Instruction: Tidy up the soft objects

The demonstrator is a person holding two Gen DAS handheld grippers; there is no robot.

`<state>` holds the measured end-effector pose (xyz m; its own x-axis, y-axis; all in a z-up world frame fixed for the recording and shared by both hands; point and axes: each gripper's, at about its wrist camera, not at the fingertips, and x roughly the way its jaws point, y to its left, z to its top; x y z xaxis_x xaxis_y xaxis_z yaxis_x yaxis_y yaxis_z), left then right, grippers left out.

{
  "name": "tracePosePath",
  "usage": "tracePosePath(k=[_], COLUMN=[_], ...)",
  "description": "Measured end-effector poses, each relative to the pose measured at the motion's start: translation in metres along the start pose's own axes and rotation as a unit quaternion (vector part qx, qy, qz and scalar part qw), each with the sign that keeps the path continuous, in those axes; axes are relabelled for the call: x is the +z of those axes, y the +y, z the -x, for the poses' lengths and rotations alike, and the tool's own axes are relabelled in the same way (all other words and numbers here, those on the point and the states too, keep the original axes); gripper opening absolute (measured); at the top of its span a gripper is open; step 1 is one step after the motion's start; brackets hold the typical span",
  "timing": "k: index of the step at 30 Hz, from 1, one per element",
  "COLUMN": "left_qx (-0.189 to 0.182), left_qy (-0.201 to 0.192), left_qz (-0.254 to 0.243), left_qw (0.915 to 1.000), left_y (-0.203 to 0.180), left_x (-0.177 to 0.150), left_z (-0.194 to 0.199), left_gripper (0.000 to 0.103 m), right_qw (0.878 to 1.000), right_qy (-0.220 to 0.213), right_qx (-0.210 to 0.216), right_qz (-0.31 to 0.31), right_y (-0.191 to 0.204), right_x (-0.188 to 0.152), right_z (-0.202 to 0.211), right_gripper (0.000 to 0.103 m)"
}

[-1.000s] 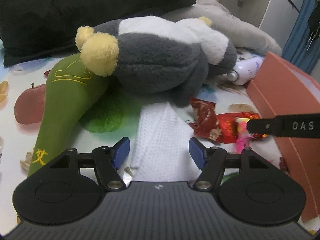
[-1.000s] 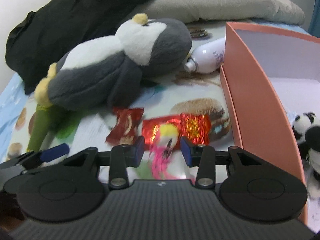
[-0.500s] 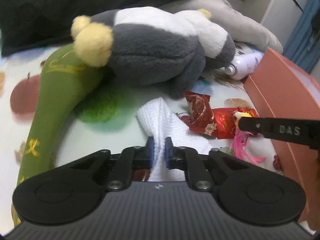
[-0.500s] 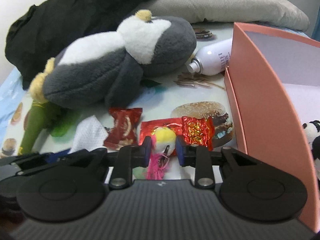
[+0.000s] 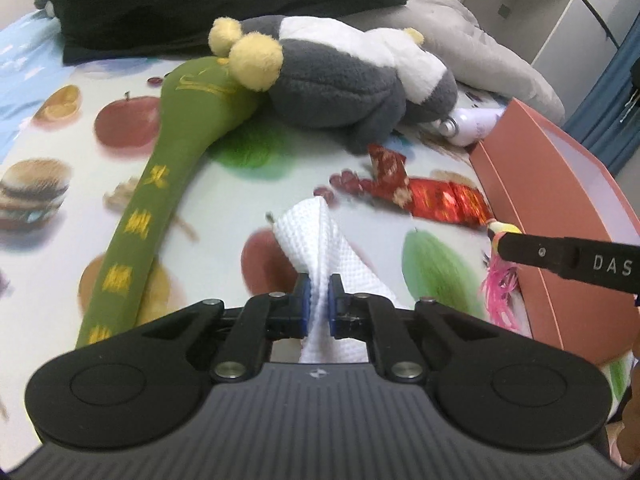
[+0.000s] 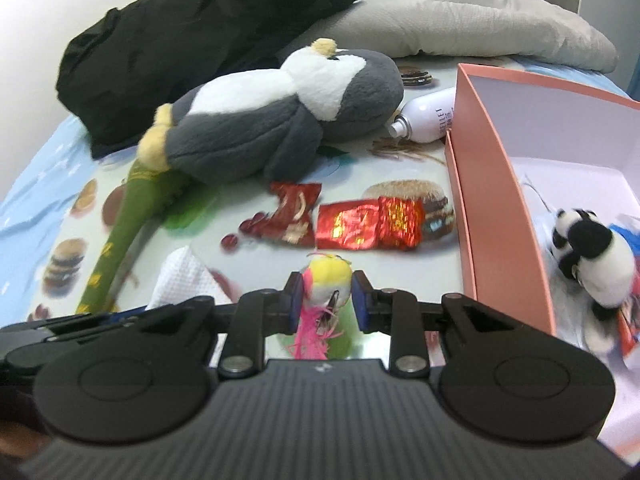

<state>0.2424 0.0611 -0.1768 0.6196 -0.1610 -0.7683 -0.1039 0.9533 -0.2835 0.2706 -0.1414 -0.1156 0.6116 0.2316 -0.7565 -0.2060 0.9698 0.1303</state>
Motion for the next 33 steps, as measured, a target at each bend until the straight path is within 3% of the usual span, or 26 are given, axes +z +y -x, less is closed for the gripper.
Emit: tracePosePath(k=[3, 6, 10, 14, 18, 19, 23, 27, 30, 33], left_qx=[0.008, 0.046, 0.013, 0.022, 0.025, 0.030, 0.023, 0.005, 0.003, 0.008], left_qy=[0.009, 0.006, 0.036, 0.042, 0.039, 0.040, 0.033, 0.015, -0.003, -0.004], left_qz=[0.002, -0.037, -0.023, -0.003, -0.033, -0.042, -0.065, -0.110, -0.187, -0.258], left_qw=[0.9999, 0.9982, 0.9990, 0.9989, 0.9984, 0.9979, 0.9971, 0.9939, 0.9824, 0.9661], left_y=[-0.003, -0.014, -0.012, -0.005, -0.004, -0.005, -0.004, -0.008, -0.021, -0.033], left_x=[-0.016, -0.034, -0.055, -0.078, -0.088, -0.089, -0.089, -0.089, -0.095, -0.106], left_z=[0.015, 0.032, 0.043, 0.051, 0.059, 0.060, 0.069, 0.082, 0.093, 0.096], left_gripper=[0.011, 0.011, 0.011, 0.011, 0.013, 0.015, 0.051, 0.068, 0.078, 0.078], right_qw=[1.000, 1.000, 0.999, 0.998, 0.998, 0.998, 0.998, 0.999, 0.999, 0.999], right_qy=[0.007, 0.016, 0.030, 0.049, 0.046, 0.045, 0.043, 0.045, 0.041, 0.036], right_qx=[0.009, 0.014, 0.017, 0.015, 0.009, 0.007, 0.015, 0.027, 0.034, 0.038], right_qz=[0.002, 0.010, 0.024, 0.045, 0.042, 0.044, 0.036, 0.014, 0.000, -0.002], right_y=[0.005, 0.012, 0.019, 0.020, 0.016, 0.016, 0.015, 0.008, 0.003, 0.003], right_x=[-0.015, -0.034, -0.064, -0.097, -0.113, -0.114, -0.112, -0.116, -0.119, -0.121], right_z=[0.014, 0.026, 0.031, 0.026, 0.027, 0.028, 0.033, 0.034, 0.033, 0.029], right_gripper=[0.030, 0.030, 0.030, 0.030, 0.030, 0.030, 0.032, 0.036, 0.036, 0.037])
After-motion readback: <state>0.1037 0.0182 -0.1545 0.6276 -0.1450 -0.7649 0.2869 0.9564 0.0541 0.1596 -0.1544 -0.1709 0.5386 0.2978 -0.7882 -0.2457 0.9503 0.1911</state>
